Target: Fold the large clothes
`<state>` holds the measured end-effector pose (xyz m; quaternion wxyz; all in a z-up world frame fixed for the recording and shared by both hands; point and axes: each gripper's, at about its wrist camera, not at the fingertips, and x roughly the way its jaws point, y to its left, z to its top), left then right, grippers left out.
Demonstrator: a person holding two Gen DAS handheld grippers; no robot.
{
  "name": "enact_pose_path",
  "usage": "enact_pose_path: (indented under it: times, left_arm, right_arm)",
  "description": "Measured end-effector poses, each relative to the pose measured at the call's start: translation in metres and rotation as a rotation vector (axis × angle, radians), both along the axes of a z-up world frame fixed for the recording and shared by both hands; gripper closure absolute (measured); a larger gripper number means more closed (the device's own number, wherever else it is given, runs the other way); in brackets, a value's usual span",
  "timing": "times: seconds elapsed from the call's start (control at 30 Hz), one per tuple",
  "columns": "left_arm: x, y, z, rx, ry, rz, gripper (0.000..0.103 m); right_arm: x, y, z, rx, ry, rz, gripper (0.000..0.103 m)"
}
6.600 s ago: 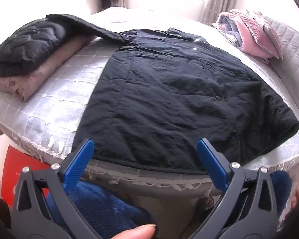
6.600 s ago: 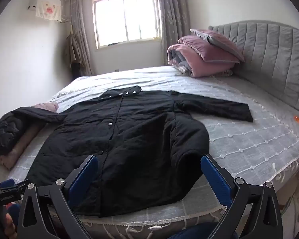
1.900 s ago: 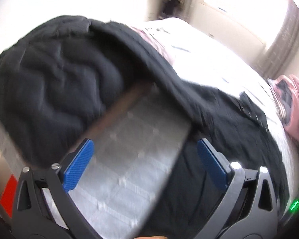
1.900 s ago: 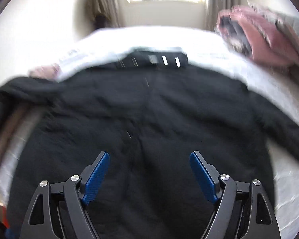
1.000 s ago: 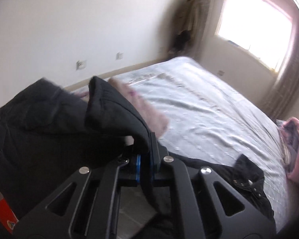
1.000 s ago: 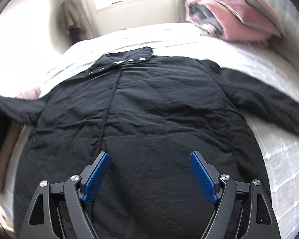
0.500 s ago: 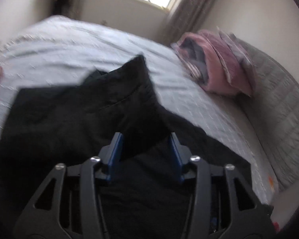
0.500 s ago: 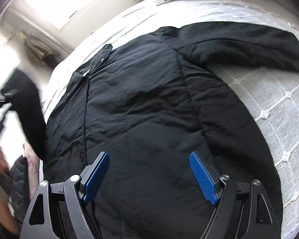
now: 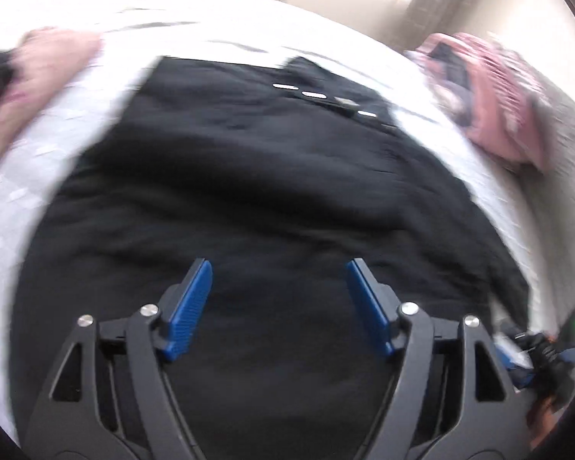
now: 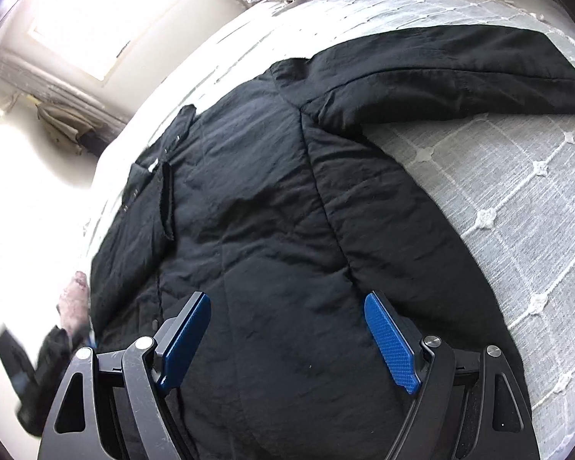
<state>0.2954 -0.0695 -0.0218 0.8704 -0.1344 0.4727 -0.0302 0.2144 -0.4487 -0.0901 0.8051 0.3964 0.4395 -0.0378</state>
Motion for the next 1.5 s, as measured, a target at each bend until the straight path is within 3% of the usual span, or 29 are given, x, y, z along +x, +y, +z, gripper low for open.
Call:
enact_pose_path:
  times: [0.17, 0.3, 0.5, 0.63, 0.8, 1.03, 1.1, 1.13, 1.2, 1.23, 1.27, 1.4, 1.5]
  left_arm:
    - [-0.024, 0.048, -0.005, 0.010, -0.015, 0.126, 0.024]
    - [-0.023, 0.058, -0.020, 0.067, -0.012, 0.120, 0.024]
    - [-0.019, 0.061, -0.040, 0.137, 0.021, 0.085, 0.024]
    - [-0.015, 0.064, -0.043, 0.189, 0.014, 0.092, 0.023]
    - [-0.012, 0.072, -0.047, 0.128, 0.049, 0.087, 0.023]
    - [-0.003, 0.074, -0.050, 0.093, 0.084, 0.079, 0.023]
    - [-0.001, 0.076, -0.050, 0.093, 0.087, 0.088, 0.023]
    - [-0.001, 0.077, -0.050, 0.089, 0.087, 0.091, 0.023]
    - [0.000, 0.079, -0.051, 0.073, 0.090, 0.092, 0.023]
    - [0.000, 0.080, -0.051, 0.069, 0.092, 0.091, 0.023]
    - [0.001, 0.080, -0.051, 0.067, 0.095, 0.093, 0.023]
    - [0.002, 0.085, -0.051, 0.050, 0.100, 0.101, 0.023]
    - [0.003, 0.093, -0.048, 0.027, 0.090, 0.110, 0.023]
  right_arm:
    - [-0.014, -0.037, -0.001, 0.013, -0.013, -0.131, 0.019]
    - [-0.021, -0.070, -0.005, -0.019, 0.000, -0.213, 0.019]
    - [-0.043, -0.140, -0.027, 0.061, 0.021, -0.441, 0.019]
    - [-0.039, -0.178, -0.040, 0.064, 0.026, -0.475, 0.019]
    - [-0.038, -0.243, -0.067, 0.229, -0.002, -0.625, 0.019]
    - [-0.026, -0.306, -0.073, 0.307, 0.001, -0.857, 0.018]
    - [-0.020, -0.313, -0.069, 0.284, 0.006, -0.915, 0.018]
    - [-0.016, -0.313, -0.067, 0.253, 0.018, -0.918, 0.020]
    - [0.000, -0.312, -0.058, 0.155, 0.046, -0.887, 0.040]
    - [0.006, -0.311, -0.057, 0.136, 0.049, -0.866, 0.068]
    - [0.010, -0.311, -0.057, 0.131, 0.053, -0.846, 0.087]
    - [0.014, -0.311, -0.030, 0.037, 0.004, -0.806, 0.091]
    - [0.019, -0.304, 0.016, -0.083, -0.063, -0.729, 0.093]
